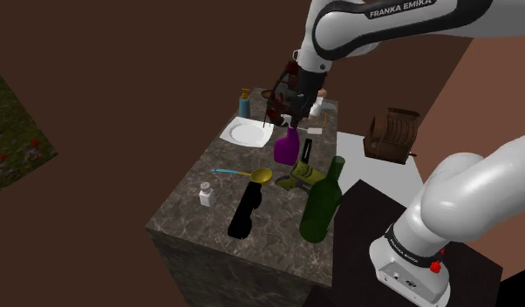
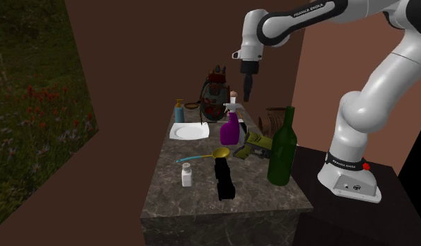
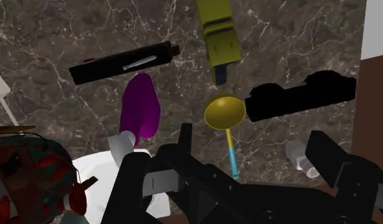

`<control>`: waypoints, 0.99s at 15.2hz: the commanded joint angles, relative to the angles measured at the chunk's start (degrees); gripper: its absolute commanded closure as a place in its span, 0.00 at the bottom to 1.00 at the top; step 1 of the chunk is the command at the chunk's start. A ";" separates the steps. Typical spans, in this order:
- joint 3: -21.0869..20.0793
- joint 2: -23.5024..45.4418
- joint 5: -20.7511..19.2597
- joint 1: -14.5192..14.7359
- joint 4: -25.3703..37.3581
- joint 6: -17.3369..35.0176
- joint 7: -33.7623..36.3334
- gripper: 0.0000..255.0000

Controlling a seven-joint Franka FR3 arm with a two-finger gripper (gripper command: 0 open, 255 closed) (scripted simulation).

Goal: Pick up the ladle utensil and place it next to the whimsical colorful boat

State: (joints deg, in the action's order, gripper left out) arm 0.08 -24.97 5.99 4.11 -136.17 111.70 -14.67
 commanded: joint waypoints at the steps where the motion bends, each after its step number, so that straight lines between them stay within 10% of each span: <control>1: -0.19 4.29 0.36 0.57 0.65 2.96 -1.03 0.00; 15: -2.57 34.50 2.02 3.68 12.24 16.59 -7.07 0.00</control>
State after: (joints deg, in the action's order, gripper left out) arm -2.41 7.21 7.97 7.76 -125.04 127.45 -21.04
